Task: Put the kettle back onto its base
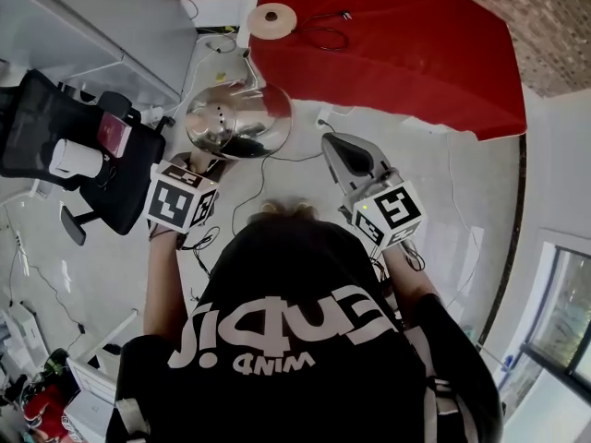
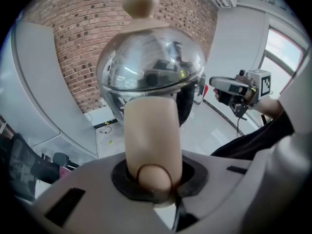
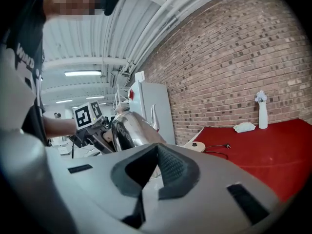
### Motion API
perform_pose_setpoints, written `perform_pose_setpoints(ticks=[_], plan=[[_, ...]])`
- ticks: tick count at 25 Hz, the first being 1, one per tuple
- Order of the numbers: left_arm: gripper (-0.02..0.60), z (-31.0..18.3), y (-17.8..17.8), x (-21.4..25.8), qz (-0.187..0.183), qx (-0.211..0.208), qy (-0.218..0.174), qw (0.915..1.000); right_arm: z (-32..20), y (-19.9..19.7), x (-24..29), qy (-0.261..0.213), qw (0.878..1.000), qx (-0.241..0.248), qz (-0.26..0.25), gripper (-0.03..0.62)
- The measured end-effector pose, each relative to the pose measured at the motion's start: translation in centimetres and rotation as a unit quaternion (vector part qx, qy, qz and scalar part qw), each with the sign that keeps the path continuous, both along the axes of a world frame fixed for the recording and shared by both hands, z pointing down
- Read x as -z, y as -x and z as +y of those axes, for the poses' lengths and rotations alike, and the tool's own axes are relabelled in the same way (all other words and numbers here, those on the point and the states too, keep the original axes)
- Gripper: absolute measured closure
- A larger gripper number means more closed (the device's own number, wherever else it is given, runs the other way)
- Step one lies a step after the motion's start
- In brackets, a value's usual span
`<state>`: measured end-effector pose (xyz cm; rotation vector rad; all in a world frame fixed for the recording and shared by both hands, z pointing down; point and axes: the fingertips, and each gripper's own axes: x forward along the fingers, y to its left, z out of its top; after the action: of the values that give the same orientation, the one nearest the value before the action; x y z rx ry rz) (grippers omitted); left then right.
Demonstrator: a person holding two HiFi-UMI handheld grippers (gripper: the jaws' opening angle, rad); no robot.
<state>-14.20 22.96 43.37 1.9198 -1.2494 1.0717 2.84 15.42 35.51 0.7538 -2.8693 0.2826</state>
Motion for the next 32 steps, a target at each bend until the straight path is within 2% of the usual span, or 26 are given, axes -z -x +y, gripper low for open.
perform_pose_setpoints(ticks=[8,19,26,32], plan=[[0.523,-0.3,-0.3,-0.5,0.002,0.014,-0.001,0.9999,-3.3,-4.9,0.5,-0.008,0.999,-0.04,0.01,0.572],[0.523,-2.5,-1.9,-1.3,0.003,0.028,-0.003,0.9996,-5.3,-5.8,0.0,-0.018,1.0,-0.01,0.021,0.574],[0.523,-4.1,-2.6,-1.6,0.009,0.03,-0.008,0.9995,-6.6,-6.8,-0.3,-0.017,1.0,-0.017,0.019,0.572],[0.523,-6.1,-1.5,-2.0,0.011,0.028,-0.007,0.9995,-7.8,-6.0,-1.1,-0.01,1.0,-0.019,0.021,0.573]])
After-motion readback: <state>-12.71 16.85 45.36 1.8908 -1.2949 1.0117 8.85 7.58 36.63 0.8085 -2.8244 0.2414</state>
